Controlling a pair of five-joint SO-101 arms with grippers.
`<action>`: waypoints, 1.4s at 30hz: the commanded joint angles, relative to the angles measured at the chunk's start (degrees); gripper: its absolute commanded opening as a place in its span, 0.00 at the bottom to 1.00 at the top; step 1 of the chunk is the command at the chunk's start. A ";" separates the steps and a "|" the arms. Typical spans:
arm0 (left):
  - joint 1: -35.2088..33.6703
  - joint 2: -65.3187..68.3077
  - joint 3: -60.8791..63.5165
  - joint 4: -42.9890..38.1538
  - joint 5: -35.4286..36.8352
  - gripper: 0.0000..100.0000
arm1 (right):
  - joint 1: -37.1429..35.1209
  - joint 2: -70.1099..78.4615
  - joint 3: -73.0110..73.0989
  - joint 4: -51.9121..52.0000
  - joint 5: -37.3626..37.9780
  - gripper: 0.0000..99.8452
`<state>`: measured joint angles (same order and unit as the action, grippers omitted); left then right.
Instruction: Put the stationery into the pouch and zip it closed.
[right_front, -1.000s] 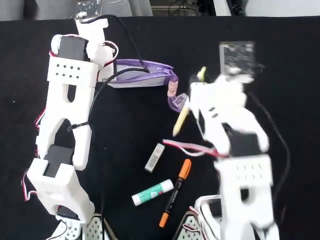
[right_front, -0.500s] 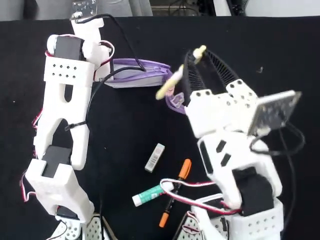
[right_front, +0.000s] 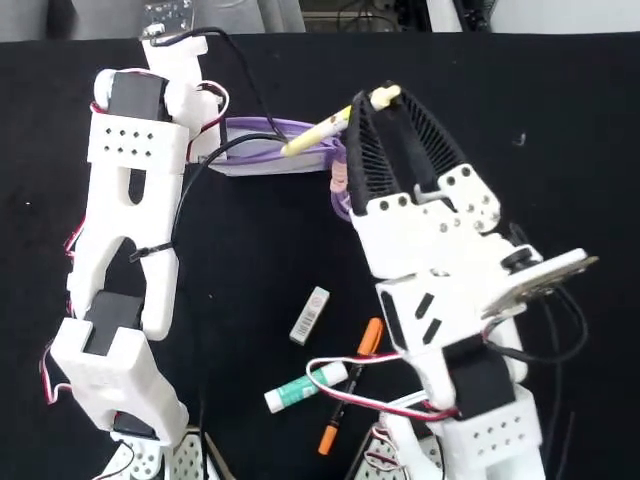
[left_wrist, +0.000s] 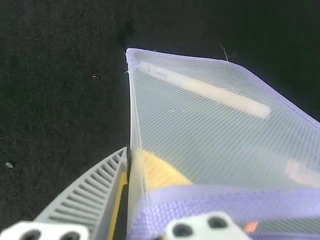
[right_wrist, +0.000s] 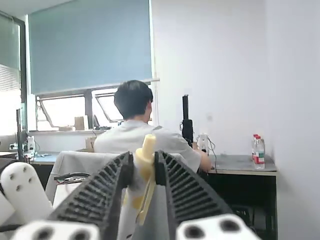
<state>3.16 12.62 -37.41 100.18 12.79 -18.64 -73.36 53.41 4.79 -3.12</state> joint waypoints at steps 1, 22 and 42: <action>-1.71 -1.23 0.31 0.53 0.53 0.03 | -0.97 -0.75 4.00 -8.62 0.09 0.01; -1.71 -1.23 0.40 0.53 0.53 0.03 | -11.16 -0.84 20.26 -19.69 11.96 0.01; -1.71 -1.23 0.40 0.53 0.53 0.03 | -6.86 1.54 8.84 -26.29 32.35 0.01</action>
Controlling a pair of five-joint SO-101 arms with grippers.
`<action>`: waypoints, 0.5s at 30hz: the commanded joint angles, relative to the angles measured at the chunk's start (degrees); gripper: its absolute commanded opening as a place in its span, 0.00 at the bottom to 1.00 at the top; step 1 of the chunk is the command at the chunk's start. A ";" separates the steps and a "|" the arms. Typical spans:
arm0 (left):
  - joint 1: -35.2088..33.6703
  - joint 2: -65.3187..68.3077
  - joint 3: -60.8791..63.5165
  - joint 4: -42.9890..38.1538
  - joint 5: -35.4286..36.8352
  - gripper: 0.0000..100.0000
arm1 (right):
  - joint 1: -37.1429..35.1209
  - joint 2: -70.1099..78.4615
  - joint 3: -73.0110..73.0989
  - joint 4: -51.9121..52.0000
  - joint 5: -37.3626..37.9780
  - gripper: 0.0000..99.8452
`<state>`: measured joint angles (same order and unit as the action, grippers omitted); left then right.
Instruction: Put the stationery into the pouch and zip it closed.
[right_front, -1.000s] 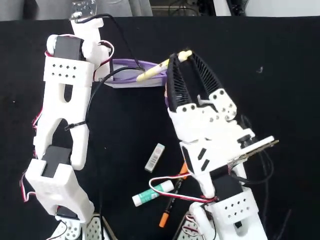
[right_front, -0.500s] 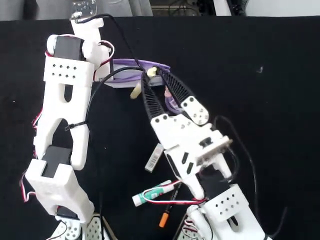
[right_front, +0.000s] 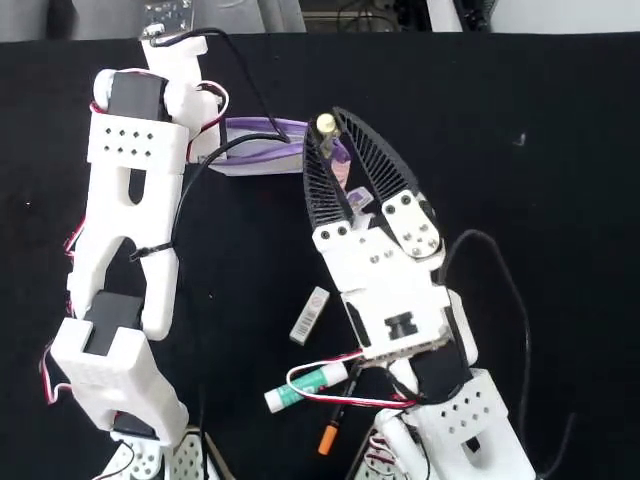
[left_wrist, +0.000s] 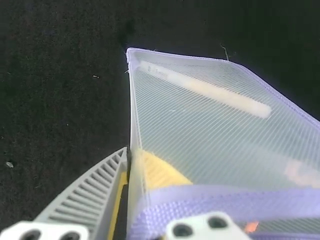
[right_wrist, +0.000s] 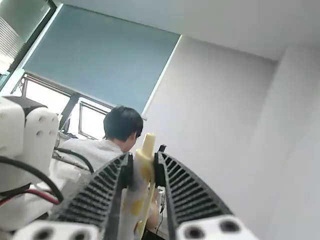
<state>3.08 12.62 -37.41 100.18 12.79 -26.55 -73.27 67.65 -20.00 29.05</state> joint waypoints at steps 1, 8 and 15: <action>-1.63 -1.23 0.40 0.53 0.53 0.03 | 1.05 2.59 -6.81 -1.76 -0.79 0.01; -1.63 -1.23 0.40 0.62 0.53 0.03 | 1.32 12.00 -17.27 -1.85 -11.08 0.01; -1.63 -1.23 0.40 0.62 0.53 0.03 | 1.32 17.54 -20.88 -1.93 -23.12 0.01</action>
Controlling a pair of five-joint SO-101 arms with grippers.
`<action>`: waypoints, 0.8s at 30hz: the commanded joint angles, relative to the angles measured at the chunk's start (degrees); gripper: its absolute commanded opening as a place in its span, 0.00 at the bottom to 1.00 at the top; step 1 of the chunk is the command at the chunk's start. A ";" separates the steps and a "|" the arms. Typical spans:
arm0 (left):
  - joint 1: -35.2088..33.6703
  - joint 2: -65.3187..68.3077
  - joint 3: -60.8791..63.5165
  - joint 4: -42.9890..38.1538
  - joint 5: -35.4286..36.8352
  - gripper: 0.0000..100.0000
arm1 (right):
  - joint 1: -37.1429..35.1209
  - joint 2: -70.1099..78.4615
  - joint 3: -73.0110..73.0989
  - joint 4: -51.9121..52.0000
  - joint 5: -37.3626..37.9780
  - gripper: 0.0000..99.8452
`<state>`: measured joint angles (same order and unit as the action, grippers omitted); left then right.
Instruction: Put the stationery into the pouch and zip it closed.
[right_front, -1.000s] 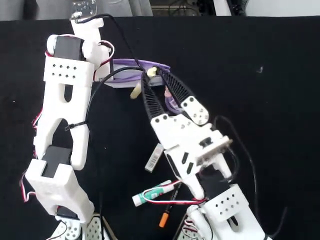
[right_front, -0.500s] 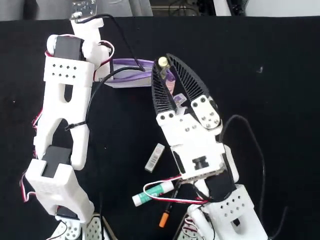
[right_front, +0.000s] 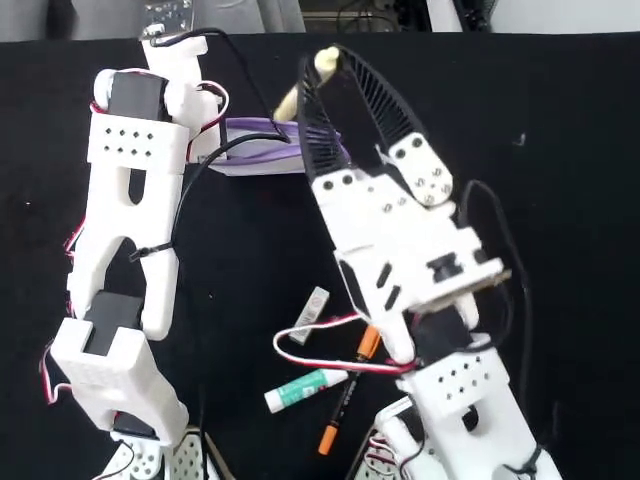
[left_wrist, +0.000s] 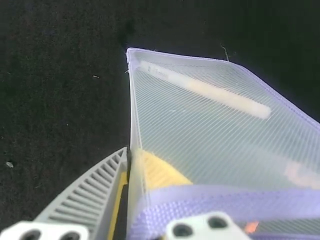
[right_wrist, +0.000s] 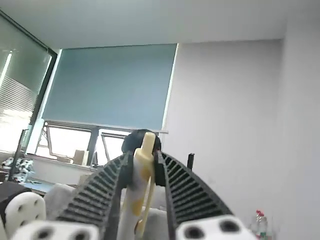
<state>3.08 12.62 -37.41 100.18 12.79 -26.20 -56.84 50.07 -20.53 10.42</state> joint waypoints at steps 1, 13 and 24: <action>-1.71 -1.23 0.40 0.62 0.53 0.03 | 0.97 1.36 -3.21 -1.41 -6.33 0.01; -1.71 -1.23 0.40 0.62 -0.62 0.03 | 1.05 1.54 7.60 -1.23 -8.97 0.01; -1.71 -1.23 0.40 0.53 -0.44 0.03 | 0.53 6.11 14.99 -1.32 0.35 0.03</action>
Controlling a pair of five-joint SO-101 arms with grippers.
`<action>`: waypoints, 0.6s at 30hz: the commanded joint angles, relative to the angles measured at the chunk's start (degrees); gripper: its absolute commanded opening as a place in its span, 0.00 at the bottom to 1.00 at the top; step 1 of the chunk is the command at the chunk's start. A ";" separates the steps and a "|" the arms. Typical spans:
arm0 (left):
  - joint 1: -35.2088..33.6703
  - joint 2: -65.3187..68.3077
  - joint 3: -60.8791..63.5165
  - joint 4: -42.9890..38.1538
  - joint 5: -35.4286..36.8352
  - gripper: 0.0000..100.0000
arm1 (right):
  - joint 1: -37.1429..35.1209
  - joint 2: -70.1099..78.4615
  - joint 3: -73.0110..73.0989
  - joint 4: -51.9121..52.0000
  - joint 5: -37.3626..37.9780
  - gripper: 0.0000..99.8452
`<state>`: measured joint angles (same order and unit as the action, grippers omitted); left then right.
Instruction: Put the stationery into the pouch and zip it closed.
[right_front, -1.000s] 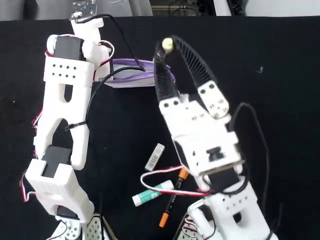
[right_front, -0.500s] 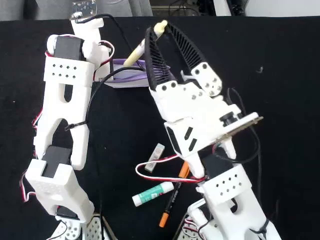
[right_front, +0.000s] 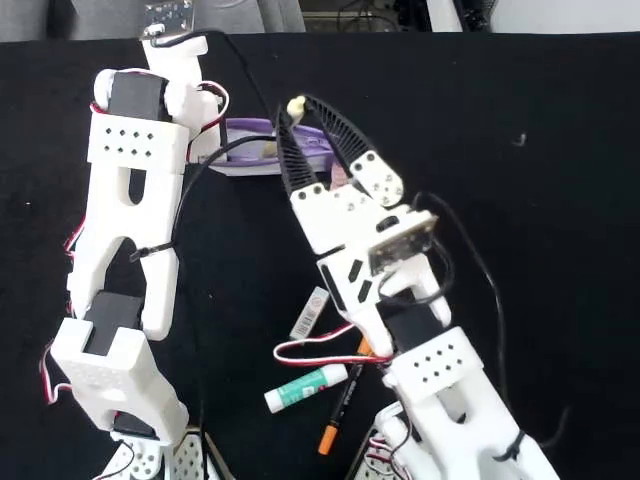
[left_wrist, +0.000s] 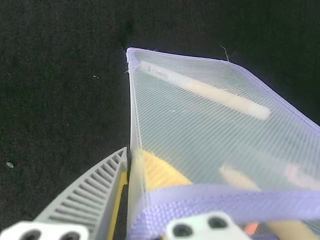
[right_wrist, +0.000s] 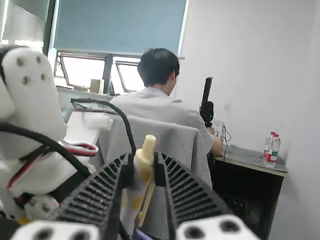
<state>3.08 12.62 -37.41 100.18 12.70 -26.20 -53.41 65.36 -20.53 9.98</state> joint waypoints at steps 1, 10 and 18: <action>-1.71 -1.23 0.40 0.53 -0.35 0.03 | -0.09 4.00 -0.48 -1.32 0.79 0.06; -2.42 -1.23 0.40 0.53 -0.53 0.03 | -1.93 8.48 -2.15 -1.32 0.79 0.36; -2.42 -1.23 0.40 0.53 -0.53 0.03 | 3.78 -2.15 -0.75 -0.79 0.26 0.28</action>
<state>2.46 12.62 -37.41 100.18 12.70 -24.62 -50.59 65.36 -20.88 10.33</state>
